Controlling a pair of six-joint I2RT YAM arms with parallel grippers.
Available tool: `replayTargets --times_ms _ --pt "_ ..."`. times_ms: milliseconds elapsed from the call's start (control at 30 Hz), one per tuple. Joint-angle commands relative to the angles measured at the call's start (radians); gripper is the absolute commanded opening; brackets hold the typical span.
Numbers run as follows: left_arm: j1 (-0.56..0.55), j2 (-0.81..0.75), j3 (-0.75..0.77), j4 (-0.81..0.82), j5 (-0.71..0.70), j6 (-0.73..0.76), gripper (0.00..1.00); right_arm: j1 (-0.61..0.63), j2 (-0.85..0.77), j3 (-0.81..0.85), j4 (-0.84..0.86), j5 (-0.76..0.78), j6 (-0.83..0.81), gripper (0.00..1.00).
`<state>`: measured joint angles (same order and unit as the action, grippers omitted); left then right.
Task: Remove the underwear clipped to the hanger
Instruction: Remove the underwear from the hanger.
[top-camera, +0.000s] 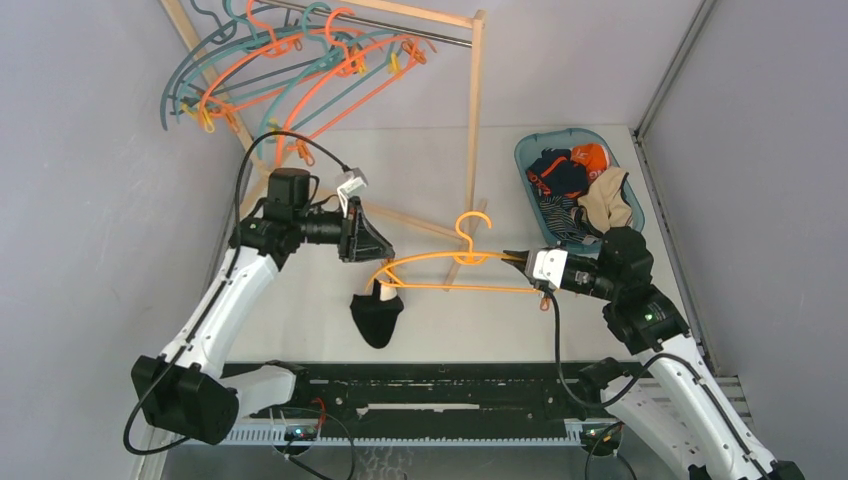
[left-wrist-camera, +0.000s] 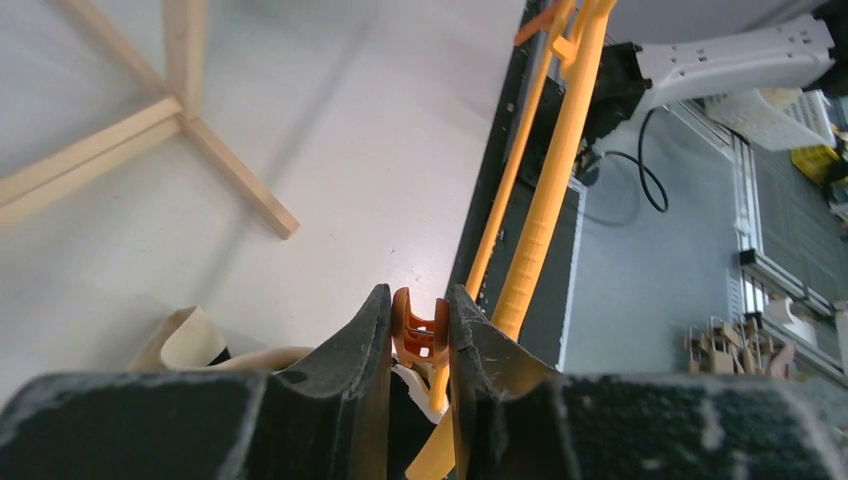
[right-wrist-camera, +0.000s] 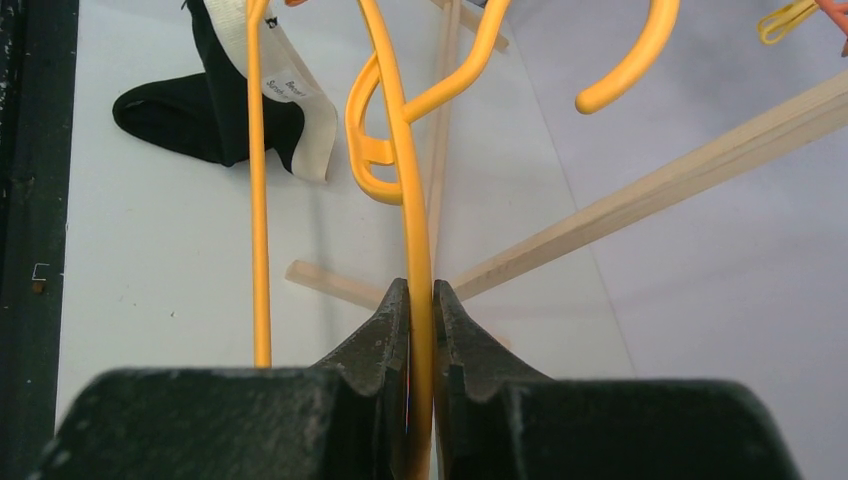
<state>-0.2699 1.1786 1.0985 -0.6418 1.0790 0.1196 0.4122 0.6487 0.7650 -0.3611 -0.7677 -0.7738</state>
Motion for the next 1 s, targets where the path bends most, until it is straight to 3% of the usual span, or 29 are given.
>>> replayTargets --times_ms 0,400,600,767,967 --pt "0.040 -0.059 0.023 0.108 -0.037 -0.070 0.00 -0.019 -0.009 0.021 0.027 -0.070 0.014 0.00" --pt "0.057 -0.208 0.012 0.217 -0.130 -0.058 0.00 -0.050 0.022 0.032 0.031 -0.072 0.074 0.00" --pt "0.057 -0.324 -0.043 0.199 -0.047 0.106 0.00 -0.069 0.087 0.086 0.036 -0.033 0.199 0.00" --pt "0.038 -0.340 -0.025 0.040 0.054 0.291 0.00 -0.074 0.147 0.141 0.033 -0.014 0.302 0.00" --pt "-0.039 -0.346 -0.050 -0.024 0.031 0.466 0.00 -0.081 0.169 0.169 0.033 -0.061 0.367 0.00"
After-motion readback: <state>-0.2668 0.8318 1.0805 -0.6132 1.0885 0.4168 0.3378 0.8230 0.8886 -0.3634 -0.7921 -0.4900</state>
